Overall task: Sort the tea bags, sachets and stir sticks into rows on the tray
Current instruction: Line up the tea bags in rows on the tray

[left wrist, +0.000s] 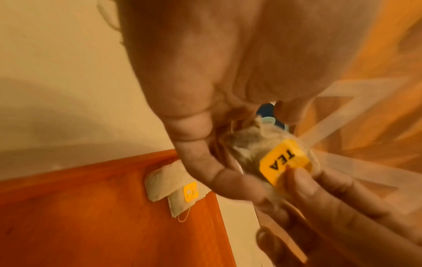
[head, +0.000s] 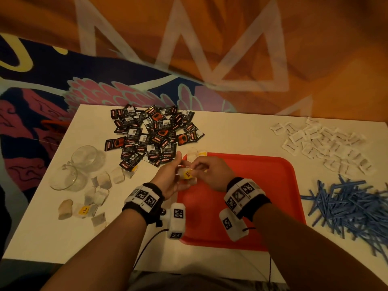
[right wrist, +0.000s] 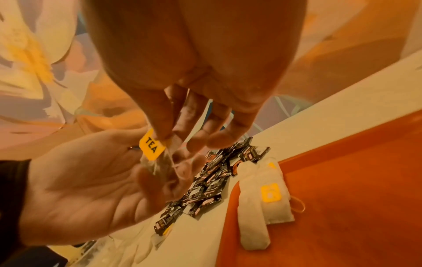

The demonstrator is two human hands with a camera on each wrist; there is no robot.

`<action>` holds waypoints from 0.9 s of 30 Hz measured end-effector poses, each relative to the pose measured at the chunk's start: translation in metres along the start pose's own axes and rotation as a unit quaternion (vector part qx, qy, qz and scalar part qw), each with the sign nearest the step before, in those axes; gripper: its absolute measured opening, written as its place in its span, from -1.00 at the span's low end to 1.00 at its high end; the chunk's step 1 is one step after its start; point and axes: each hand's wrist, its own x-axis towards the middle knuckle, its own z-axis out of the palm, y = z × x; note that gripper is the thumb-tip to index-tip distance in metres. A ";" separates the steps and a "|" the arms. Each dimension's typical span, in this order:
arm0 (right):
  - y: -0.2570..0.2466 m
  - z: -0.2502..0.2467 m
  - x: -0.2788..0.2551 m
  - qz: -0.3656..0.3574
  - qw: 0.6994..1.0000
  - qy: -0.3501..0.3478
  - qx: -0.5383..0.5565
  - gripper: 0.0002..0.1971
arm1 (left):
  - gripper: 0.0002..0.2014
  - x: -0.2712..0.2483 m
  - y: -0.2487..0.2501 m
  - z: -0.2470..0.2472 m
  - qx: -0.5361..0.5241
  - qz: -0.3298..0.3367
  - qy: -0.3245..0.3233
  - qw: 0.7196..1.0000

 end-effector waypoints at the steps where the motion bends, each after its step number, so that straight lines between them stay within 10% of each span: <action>1: 0.000 -0.004 0.000 0.006 1.000 0.003 -0.014 -0.93 | -0.55 -0.001 0.001 0.000 0.019 0.023 0.009 1.000; 9: -0.004 -0.017 -0.001 0.012 0.998 0.050 -0.030 -0.88 | -0.93 -0.002 -0.007 0.000 0.198 0.222 0.020 0.955; 15: 0.006 -0.015 -0.007 0.052 0.973 0.166 0.152 -0.98 | -0.94 0.002 -0.008 0.010 0.118 0.234 0.072 0.962; 27: 0.020 -0.004 -0.011 0.043 0.994 0.105 0.000 -0.88 | -0.87 0.002 -0.009 0.009 0.267 0.289 0.058 0.917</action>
